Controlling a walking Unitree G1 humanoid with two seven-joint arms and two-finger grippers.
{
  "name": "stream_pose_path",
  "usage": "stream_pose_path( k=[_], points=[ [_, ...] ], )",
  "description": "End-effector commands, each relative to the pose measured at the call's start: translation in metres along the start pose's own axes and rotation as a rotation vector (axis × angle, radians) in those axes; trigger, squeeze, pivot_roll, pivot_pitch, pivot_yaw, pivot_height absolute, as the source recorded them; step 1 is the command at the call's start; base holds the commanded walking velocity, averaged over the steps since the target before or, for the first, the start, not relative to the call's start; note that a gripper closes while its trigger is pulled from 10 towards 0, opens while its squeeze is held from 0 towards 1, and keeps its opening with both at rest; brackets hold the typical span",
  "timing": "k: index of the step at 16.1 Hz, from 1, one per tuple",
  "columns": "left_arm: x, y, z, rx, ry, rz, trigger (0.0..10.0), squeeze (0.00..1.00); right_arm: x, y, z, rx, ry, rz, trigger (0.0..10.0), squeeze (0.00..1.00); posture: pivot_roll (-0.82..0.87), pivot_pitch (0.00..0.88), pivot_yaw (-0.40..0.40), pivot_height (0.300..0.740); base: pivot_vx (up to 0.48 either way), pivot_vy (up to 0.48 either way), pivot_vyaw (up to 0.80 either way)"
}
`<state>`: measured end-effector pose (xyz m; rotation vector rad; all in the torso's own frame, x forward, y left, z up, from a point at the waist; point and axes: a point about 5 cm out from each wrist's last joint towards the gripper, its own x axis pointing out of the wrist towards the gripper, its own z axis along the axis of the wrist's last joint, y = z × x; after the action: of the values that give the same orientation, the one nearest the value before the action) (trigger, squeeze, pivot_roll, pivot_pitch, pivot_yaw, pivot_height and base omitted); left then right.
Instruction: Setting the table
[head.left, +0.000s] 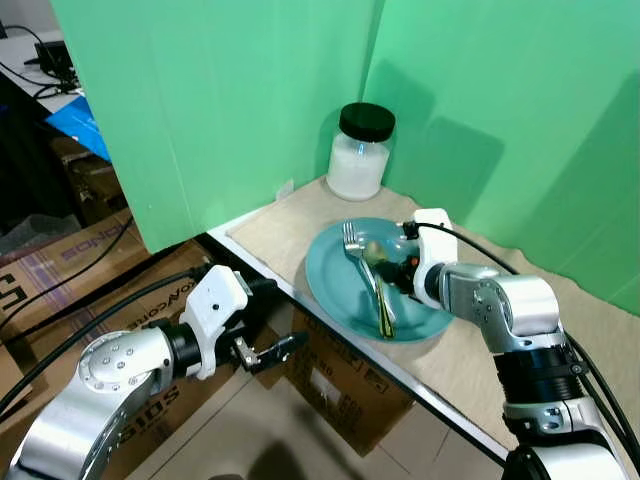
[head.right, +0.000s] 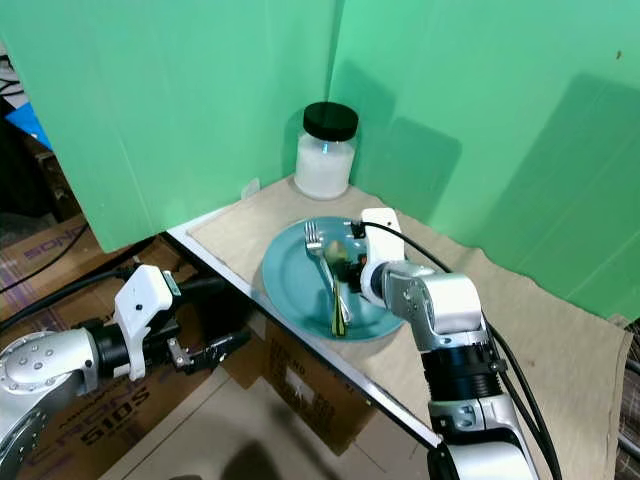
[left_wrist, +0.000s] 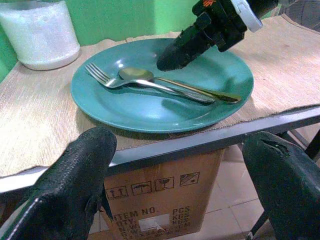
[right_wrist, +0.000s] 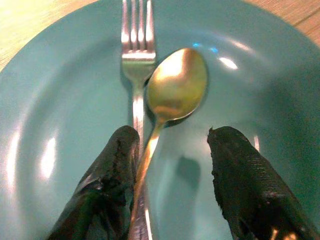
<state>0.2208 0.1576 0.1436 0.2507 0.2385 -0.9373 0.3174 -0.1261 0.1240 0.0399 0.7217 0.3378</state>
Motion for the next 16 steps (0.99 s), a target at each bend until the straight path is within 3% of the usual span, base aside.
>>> stream_pose_path(
  k=[1,2,3,4,5,12,16],
  points=[
    [0.001,-0.001,0.002,0.015,0.006,-0.016,10.0,0.00,-0.003,-0.002,0.002,-0.013,0.004,-0.010,10.0,0.96,0.10,0.000,-0.095,0.740,0.000,0.000,0.00],
    [0.001,-0.001,0.002,0.015,0.006,-0.017,10.0,0.00,-0.002,0.001,-0.003,-0.031,0.036,-0.005,10.0,0.99,0.10,0.000,-0.095,0.740,0.000,0.000,0.00],
    [0.002,-0.001,0.002,0.015,0.006,-0.018,10.0,0.00,0.001,0.003,-0.009,-0.047,0.064,-0.007,10.0,0.77,0.10,0.000,-0.094,0.740,0.000,0.000,0.00],
    [0.002,-0.001,0.002,0.015,0.006,-0.018,10.0,0.00,0.001,0.004,-0.010,-0.047,0.068,-0.005,10.0,0.15,0.10,0.000,-0.094,0.740,0.000,0.000,0.00],
    [0.002,-0.001,0.002,0.015,0.007,-0.019,10.0,0.00,0.003,0.004,-0.013,-0.056,0.080,-0.015,10.0,0.00,0.10,0.000,-0.094,0.740,0.000,0.000,0.00],
    [0.001,0.000,0.002,0.019,0.009,-0.024,10.0,0.00,0.006,-0.011,-0.013,-0.012,0.076,-0.098,10.0,0.00,0.10,0.000,-0.092,0.740,0.000,0.000,0.00],
    [0.001,-0.001,0.003,0.020,0.009,-0.027,10.0,0.00,0.004,-0.015,-0.007,-0.005,0.057,-0.085,10.0,0.00,0.10,0.000,-0.092,0.740,0.000,0.000,0.00]
  ],
)
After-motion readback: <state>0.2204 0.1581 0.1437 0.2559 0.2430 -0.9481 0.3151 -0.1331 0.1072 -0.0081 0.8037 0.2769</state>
